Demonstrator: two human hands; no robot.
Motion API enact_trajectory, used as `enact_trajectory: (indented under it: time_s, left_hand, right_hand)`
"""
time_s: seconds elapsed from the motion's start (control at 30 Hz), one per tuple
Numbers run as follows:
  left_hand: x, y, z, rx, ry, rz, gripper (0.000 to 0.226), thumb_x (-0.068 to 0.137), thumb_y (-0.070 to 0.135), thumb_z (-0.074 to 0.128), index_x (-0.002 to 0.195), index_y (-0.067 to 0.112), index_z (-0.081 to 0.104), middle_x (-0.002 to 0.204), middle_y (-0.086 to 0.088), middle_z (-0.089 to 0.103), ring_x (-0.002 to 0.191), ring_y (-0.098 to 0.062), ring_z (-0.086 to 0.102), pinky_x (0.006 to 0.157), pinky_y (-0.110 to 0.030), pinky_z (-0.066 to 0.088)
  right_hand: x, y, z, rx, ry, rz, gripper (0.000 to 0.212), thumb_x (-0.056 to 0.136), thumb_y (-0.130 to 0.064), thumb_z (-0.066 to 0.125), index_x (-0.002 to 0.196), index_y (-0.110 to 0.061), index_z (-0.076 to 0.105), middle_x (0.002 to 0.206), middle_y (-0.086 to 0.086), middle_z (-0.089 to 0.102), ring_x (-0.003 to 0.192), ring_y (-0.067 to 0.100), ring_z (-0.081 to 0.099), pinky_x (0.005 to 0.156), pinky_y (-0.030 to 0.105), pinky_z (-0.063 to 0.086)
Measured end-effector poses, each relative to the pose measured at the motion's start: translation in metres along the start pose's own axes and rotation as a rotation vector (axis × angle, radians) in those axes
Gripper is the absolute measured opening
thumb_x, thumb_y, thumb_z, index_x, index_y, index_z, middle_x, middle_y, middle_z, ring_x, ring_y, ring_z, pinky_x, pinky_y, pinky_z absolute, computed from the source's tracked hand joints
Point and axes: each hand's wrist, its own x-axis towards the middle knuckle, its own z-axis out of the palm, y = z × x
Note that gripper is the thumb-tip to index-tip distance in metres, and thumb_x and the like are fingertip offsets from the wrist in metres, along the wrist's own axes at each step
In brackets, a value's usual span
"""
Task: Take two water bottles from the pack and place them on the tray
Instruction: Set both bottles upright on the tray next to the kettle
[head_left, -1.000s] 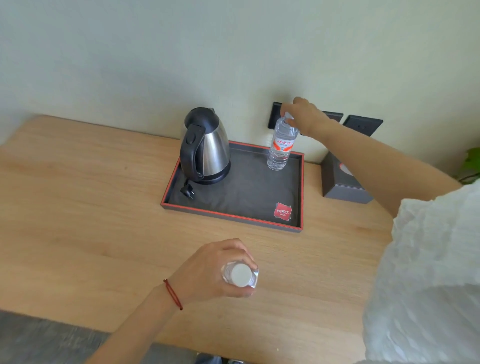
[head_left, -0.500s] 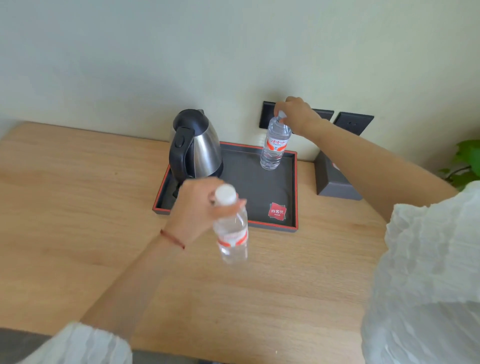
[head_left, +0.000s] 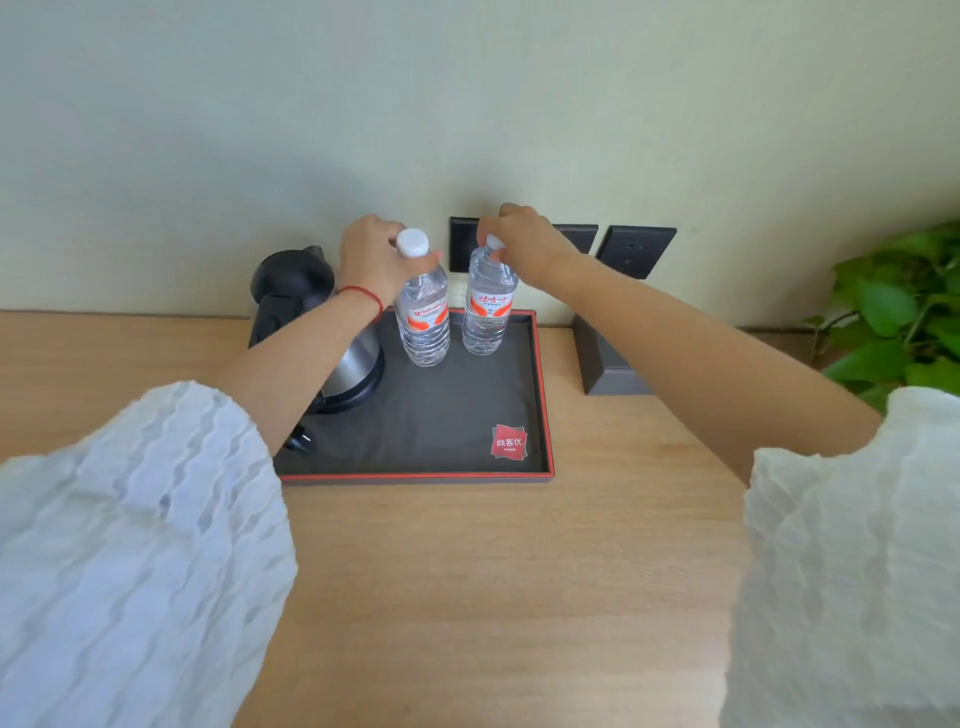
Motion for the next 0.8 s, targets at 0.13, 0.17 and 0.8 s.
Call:
enact_trajectory:
  time_s: [0.13, 0.17, 0.8]
  left_hand:
    - [0.006, 0.008, -0.001, 0.129, -0.101, 0.087, 0.038, 0.063, 0.037, 0.082, 0.075, 0.003, 0.071, 0.076, -0.019, 0.067, 0.073, -0.032, 0.054, 0.07, -0.035, 0.044]
    - [0.008, 0.012, -0.004, 0.201, -0.117, 0.109, 0.037, 0.061, 0.038, 0.083, 0.078, 0.008, 0.072, 0.081, -0.016, 0.07, 0.083, -0.034, 0.057, 0.075, -0.037, 0.045]
    - [0.017, 0.031, -0.008, 0.396, -0.219, 0.233, 0.035, 0.07, 0.025, 0.078, 0.099, 0.008, 0.069, 0.106, -0.022, 0.064, 0.099, -0.036, 0.058, 0.086, -0.04, 0.048]
  right_hand:
    - [-0.003, 0.0, 0.003, 0.014, 0.017, -0.023, 0.022, 0.093, -0.008, 0.051, 0.115, -0.005, 0.056, 0.118, 0.023, 0.051, 0.101, 0.038, 0.055, 0.084, 0.037, 0.047]
    - [-0.003, 0.001, 0.003, 0.034, 0.024, -0.019, 0.022, 0.092, -0.007, 0.051, 0.114, -0.005, 0.057, 0.117, 0.023, 0.051, 0.1, 0.038, 0.054, 0.084, 0.038, 0.047]
    - [-0.01, 0.0, 0.005, 0.02, 0.032, -0.038, 0.022, 0.092, -0.005, 0.052, 0.114, -0.007, 0.057, 0.112, 0.023, 0.052, 0.094, 0.037, 0.056, 0.077, 0.039, 0.048]
